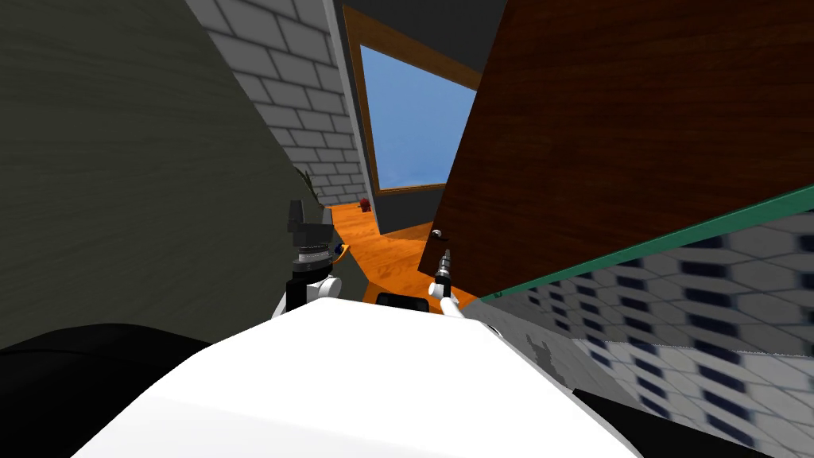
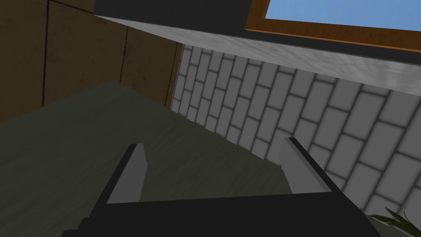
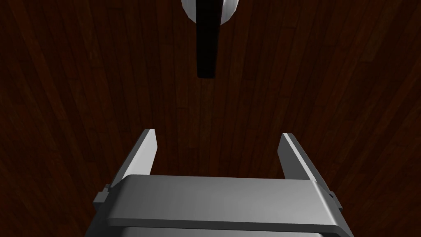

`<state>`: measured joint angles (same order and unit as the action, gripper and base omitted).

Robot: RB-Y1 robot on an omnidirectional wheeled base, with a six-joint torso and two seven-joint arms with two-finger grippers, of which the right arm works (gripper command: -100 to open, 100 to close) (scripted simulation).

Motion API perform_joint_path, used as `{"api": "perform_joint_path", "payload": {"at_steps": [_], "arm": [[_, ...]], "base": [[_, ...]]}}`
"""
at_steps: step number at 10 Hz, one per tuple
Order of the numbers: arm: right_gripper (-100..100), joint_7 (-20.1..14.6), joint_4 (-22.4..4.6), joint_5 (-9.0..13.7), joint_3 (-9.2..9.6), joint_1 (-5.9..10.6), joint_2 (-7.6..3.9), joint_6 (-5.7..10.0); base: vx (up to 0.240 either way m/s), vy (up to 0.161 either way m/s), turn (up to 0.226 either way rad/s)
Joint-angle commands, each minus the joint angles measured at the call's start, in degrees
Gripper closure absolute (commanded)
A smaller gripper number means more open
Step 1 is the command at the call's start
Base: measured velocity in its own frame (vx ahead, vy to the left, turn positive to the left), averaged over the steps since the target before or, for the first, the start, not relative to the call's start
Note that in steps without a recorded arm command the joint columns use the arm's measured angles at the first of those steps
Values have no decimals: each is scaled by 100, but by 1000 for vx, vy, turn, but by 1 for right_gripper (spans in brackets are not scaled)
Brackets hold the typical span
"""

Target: Push the door open

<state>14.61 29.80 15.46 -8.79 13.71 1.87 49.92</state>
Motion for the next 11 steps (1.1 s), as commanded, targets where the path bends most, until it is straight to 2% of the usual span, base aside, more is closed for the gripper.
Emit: {"api": "perform_joint_path", "payload": {"at_steps": [1,3,4,5,6,7,8,10,11], "arm": [[-100,8,-67,21,-17,44,-80,22],[-100,39,-73,61,-41,48,-229,39],[-100,39,-73,61,-41,48,-229,39],[-100,79,-81,113,-73,54,-384,60],[-100,102,-85,143,-91,57,-458,72],[-100,102,-78,143,-91,57,-458,72],[-100,163,-98,223,-140,65,-600,105],[-100,292,-123,391,-243,82,-737,174],[-100,292,-317,391,-243,82,-737,174]], "base": [[35,-233,23],[33,-215,49],[16,-130,27],[14,-166,87],[20,-179,107],[23,-109,31],[50,-113,127],[114,-104,193],[119,-28,114]]}}
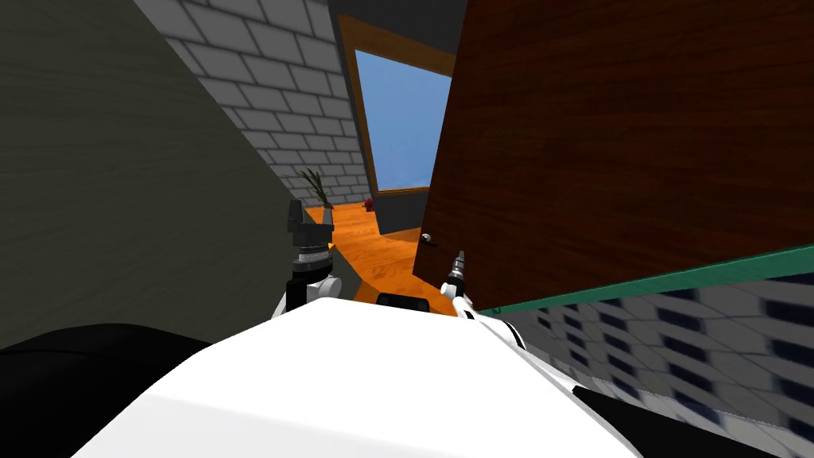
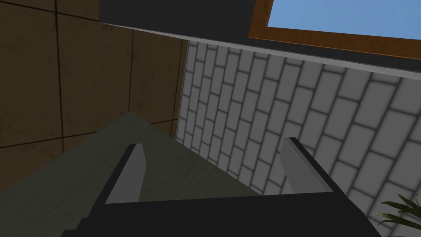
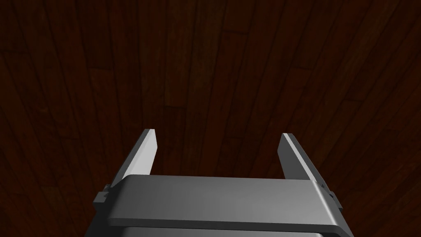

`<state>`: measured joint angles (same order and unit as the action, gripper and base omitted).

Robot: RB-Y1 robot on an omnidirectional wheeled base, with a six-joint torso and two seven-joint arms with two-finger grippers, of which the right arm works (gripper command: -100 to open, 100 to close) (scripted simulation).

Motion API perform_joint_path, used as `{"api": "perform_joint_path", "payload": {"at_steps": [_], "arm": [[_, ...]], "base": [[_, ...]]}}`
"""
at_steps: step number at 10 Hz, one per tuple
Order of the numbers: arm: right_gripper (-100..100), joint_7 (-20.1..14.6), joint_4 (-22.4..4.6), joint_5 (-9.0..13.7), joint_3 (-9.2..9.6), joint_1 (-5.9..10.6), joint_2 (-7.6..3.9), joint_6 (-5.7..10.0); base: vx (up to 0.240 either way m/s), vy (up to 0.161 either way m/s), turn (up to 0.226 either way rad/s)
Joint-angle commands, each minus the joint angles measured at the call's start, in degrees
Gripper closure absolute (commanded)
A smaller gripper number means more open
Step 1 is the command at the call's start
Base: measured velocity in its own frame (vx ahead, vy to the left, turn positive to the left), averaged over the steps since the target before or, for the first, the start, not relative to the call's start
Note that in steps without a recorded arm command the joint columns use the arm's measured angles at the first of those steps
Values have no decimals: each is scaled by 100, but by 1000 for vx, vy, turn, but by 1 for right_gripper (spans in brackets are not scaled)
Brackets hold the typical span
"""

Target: Push the door open

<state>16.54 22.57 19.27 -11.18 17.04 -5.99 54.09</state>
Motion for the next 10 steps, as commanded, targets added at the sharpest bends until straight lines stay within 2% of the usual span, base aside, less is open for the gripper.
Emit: {"api": "perform_joint_path", "payload": {"at_steps": [1,3,4,6,9,10], "arm": [[-100,100,286,10,-4,-250,49,-243],[-100,100,600,10,-4,-250,49,-243],[-100,141,591,64,-37,-245,42,-221],[-100,263,567,223,-133,-229,135,-156],[-100,383,543,380,-229,-213,421,-92],[-100,416,536,423,-256,-208,549,-75]], "base": [[52,11,-3],[0,23,-11],[19,20,89],[142,78,189],[129,115,131],[113,119,103]]}}
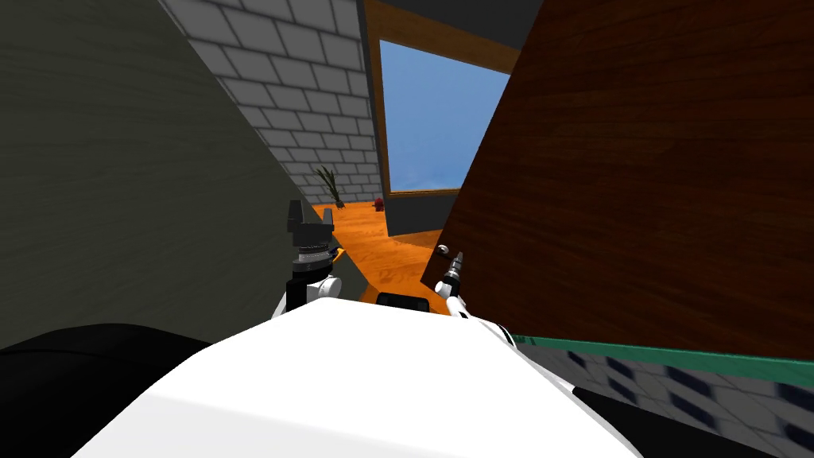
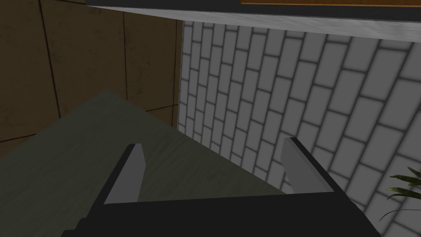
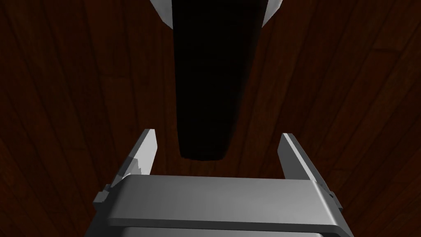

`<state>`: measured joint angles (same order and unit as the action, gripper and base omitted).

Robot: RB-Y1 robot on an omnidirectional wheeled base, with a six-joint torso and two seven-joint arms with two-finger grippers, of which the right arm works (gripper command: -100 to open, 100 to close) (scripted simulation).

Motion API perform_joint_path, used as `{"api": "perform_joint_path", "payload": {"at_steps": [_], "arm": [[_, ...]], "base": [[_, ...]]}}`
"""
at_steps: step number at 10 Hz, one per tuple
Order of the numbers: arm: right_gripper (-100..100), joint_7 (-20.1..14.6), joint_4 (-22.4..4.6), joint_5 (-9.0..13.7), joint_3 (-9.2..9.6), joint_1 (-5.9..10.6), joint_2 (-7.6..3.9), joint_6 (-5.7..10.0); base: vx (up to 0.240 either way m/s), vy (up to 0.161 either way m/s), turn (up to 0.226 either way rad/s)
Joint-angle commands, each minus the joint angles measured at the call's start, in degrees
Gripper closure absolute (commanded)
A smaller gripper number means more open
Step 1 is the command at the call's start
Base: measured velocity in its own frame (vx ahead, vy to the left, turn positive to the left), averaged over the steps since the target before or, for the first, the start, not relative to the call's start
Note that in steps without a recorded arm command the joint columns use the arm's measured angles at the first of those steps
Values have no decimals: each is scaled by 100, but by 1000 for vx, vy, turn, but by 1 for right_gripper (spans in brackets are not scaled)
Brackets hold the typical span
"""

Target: Push the door open

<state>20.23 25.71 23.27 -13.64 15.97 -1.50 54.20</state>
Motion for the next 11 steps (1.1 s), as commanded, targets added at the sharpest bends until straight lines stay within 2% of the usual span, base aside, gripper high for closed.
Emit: {"api": "perform_joint_path", "payload": {"at_steps": [1,2,4,5,6,11], "arm": [[-100,48,223,23,-10,-101,100,-85],[-100,78,217,63,-34,-97,249,-69],[-100,104,211,96,-54,-94,408,-56],[-100,97,245,89,-53,-90,341,-99],[100,97,245,89,-53,-90,341,-99],[100,97,245,89,-53,-90,341,-99]], "base": [[73,89,39],[54,84,57],[44,75,46],[17,33,4],[0,0,0],[-3,-4,3]]}}
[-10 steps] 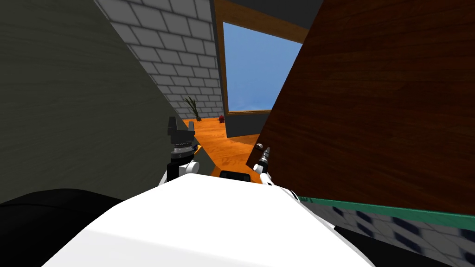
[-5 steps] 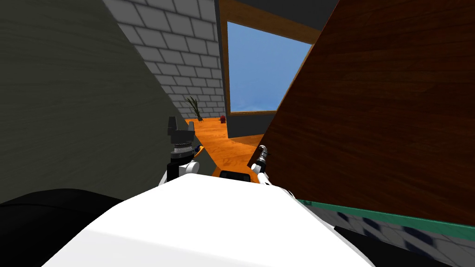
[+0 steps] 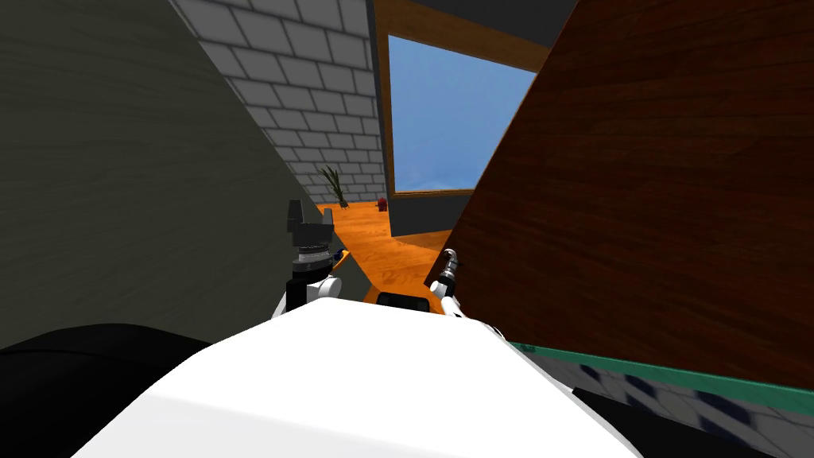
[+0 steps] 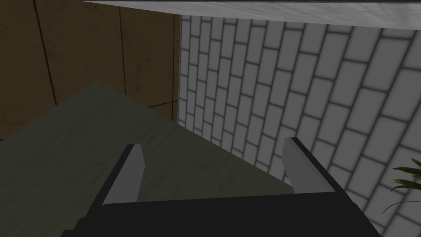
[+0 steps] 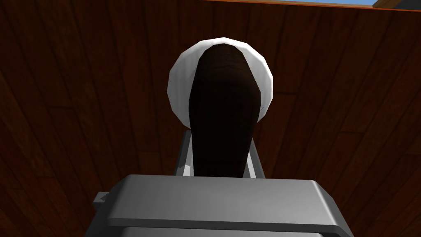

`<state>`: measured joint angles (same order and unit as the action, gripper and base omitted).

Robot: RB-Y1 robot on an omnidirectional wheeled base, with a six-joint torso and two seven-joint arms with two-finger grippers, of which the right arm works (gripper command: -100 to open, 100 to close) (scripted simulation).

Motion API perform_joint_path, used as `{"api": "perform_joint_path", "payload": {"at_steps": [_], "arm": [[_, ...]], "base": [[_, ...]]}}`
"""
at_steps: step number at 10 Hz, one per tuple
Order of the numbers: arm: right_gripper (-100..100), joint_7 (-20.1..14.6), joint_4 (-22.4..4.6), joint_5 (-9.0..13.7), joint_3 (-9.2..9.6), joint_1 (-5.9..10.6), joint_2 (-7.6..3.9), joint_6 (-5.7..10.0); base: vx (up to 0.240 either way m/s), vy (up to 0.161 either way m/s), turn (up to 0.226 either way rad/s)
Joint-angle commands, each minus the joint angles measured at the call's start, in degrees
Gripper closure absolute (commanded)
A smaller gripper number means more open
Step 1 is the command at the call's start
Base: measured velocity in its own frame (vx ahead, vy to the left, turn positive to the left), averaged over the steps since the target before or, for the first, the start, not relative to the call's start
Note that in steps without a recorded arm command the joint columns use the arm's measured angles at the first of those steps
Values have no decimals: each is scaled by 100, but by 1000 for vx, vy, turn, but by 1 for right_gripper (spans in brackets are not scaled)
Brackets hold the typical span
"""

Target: Push the door open

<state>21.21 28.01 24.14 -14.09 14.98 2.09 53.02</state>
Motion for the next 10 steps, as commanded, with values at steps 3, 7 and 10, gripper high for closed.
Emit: {"api": "perform_joint_path", "payload": {"at_steps": [3,7,10], "arm": [[100,91,10,127,-128,6,-222,58],[100,219,24,305,-307,14,-332,140],[100,310,33,433,-435,21,-302,198]], "base": [[123,-28,10],[99,-1,-19],[186,-27,-35]]}}
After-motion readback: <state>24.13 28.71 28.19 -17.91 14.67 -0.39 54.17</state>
